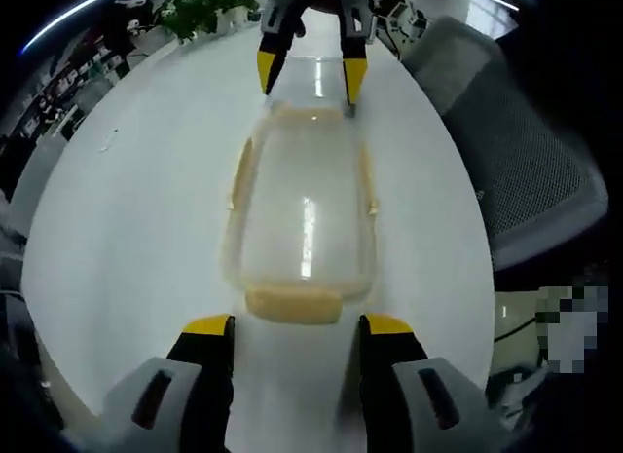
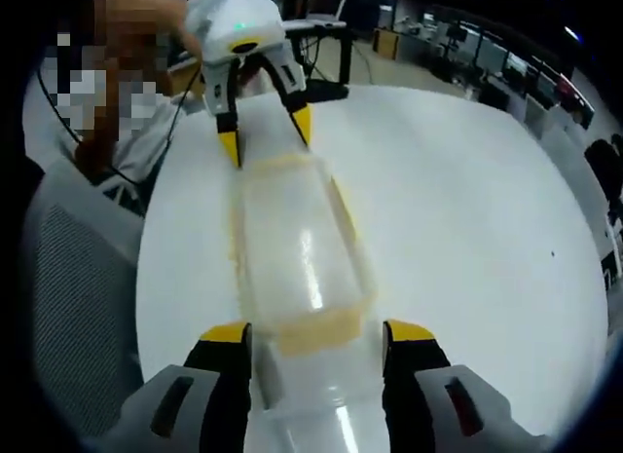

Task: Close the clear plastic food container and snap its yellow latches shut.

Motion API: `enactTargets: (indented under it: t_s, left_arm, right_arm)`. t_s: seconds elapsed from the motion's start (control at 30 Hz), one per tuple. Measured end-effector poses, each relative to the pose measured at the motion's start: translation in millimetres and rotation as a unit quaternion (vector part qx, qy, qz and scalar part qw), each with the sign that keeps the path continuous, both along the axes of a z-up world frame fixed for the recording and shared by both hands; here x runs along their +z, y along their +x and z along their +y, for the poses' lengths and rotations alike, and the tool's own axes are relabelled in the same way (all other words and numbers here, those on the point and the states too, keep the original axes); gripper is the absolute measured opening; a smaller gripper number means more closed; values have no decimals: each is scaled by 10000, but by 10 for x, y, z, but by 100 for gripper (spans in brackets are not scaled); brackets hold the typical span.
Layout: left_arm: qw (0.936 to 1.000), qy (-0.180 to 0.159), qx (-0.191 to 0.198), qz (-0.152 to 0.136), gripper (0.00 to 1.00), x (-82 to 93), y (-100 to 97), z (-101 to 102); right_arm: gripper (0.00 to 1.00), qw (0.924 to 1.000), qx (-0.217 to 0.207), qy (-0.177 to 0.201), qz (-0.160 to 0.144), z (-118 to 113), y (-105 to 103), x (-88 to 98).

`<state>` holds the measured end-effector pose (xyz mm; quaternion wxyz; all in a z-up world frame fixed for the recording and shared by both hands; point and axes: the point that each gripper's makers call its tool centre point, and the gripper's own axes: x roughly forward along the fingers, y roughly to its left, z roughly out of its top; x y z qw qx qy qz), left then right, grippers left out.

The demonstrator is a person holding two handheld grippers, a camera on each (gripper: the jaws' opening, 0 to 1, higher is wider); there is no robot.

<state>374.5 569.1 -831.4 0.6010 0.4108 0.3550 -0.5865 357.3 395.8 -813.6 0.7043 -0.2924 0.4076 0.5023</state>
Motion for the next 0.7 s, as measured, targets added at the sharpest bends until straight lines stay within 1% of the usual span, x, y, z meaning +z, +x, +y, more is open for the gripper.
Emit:
enactTargets:
  t_s: [0.07, 0.2, 0.27, 0.37, 0.43, 0.53, 0.57, 0.7]
  left_arm:
    - [10000, 28, -13, -2, 51, -4, 18, 8]
    - [10000, -12, -60, 26, 51, -1, 34, -23]
    - [9999, 19, -102, 43, 51, -19, 34, -30]
    - [9997, 76, -211, 104, 50, -50, 10, -36]
    - [9997, 88, -218, 117, 50, -55, 9, -49]
    - [9995, 122, -260, 150, 49, -80, 2, -62]
    - [9994, 89, -261, 197, 49, -78, -5, -77]
    - [9995, 97, -240, 191, 48, -77, 16, -101]
  right_arm:
    - [54, 9998, 178, -117, -37, -5, -13, -25]
    - [54, 9994, 287, -185, -29, 28, -9, -40]
    - [53, 9986, 432, -298, -32, 34, -9, -65]
    - [53, 9958, 721, -565, -48, 17, -23, -140]
    - [52, 9940, 829, -709, -27, -5, -31, -185]
    - [51, 9935, 808, -799, 50, -35, -20, -223]
    - [47, 9932, 797, -846, 80, -54, -17, -234]
    - [44, 9914, 924, -927, 73, -76, -10, -265]
